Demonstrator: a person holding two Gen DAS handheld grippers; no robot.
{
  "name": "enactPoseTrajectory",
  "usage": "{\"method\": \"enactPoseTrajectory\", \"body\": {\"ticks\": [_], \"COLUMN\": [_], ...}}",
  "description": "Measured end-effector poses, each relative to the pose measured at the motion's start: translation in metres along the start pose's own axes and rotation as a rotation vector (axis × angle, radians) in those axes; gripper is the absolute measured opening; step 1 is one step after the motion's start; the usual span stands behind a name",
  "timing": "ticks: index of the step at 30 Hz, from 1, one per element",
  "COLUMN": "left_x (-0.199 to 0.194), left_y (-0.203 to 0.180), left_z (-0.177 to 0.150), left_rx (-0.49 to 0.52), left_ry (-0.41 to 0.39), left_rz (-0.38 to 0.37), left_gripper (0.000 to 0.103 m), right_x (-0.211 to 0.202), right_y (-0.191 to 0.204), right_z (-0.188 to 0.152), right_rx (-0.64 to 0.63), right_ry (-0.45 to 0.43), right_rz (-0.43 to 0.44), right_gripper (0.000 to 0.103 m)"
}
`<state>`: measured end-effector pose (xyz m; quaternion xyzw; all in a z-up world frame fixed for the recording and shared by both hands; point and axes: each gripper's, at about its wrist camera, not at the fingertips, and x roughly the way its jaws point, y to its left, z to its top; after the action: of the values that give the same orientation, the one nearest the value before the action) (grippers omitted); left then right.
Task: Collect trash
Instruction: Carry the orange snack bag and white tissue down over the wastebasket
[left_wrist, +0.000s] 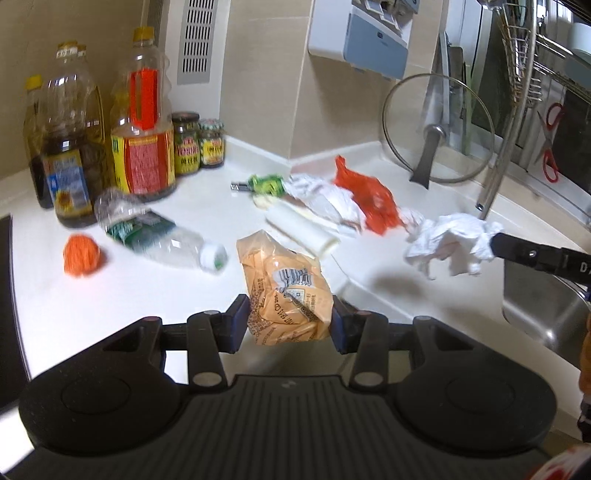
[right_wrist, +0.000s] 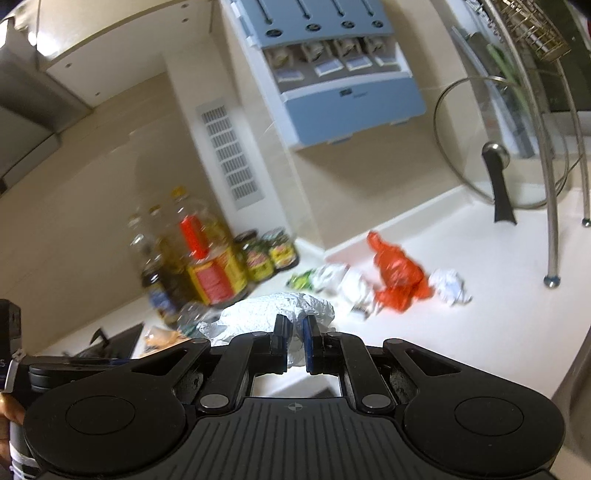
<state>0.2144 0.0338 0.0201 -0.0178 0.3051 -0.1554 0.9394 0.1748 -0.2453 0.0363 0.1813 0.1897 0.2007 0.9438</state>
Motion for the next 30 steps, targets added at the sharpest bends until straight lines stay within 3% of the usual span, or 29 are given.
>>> {"method": "enactPoseTrajectory", "body": {"ticks": [11, 30], "left_x": [-0.010, 0.030], "left_y": [-0.017, 0.002], "left_z": [-0.065, -0.159], "left_rx": [-0.046, -0.137], "left_ry": [0.124, 0.355], "left_rz": [0.016, 0.067], "left_gripper": [0.041, 0.041], "right_x": [-0.006, 0.038], "right_y": [0.014, -0.004], "right_z": [-0.053, -0.153], "right_rx": [0.005, -0.064], "right_ry": [0.160, 0.476], "right_rz": [0.063, -0.004], "right_gripper": [0.009, 0.009]}}
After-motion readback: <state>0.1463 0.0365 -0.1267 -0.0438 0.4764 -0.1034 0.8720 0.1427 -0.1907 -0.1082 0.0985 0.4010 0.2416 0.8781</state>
